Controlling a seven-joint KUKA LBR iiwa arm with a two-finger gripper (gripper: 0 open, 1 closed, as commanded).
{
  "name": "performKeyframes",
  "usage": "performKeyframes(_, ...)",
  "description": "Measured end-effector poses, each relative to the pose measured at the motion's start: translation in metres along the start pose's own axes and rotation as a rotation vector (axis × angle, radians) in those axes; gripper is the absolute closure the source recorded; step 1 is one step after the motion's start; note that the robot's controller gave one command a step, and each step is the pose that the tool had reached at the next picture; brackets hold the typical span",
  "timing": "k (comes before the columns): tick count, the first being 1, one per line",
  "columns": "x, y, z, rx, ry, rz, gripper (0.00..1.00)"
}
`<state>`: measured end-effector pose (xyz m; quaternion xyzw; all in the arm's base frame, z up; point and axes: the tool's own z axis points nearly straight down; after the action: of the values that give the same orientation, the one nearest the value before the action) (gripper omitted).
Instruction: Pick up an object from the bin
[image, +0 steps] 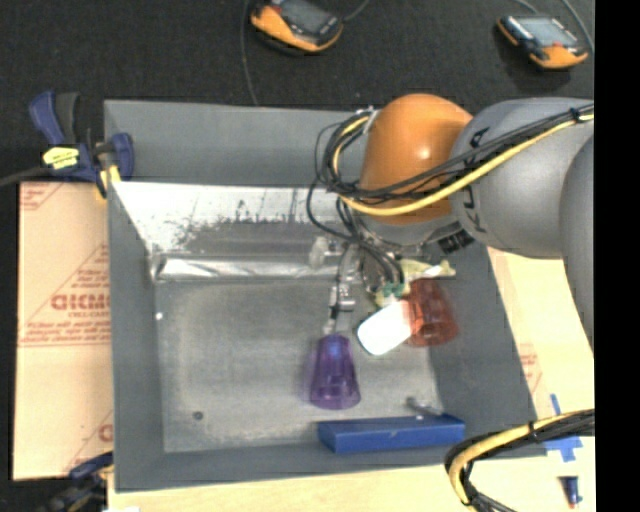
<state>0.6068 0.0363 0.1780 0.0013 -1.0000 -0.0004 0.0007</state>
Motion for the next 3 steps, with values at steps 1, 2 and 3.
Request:
performKeyframes(1,-0.038,-0.060,-0.083,0.003,-0.004,0.071,0.00)
performKeyframes(2,0.026,-0.047,-0.012,0.001,-0.005,0.008,0.00)
performKeyframes(3,0.020,-0.110,0.043,0.012,-0.030,-0.112,0.00)
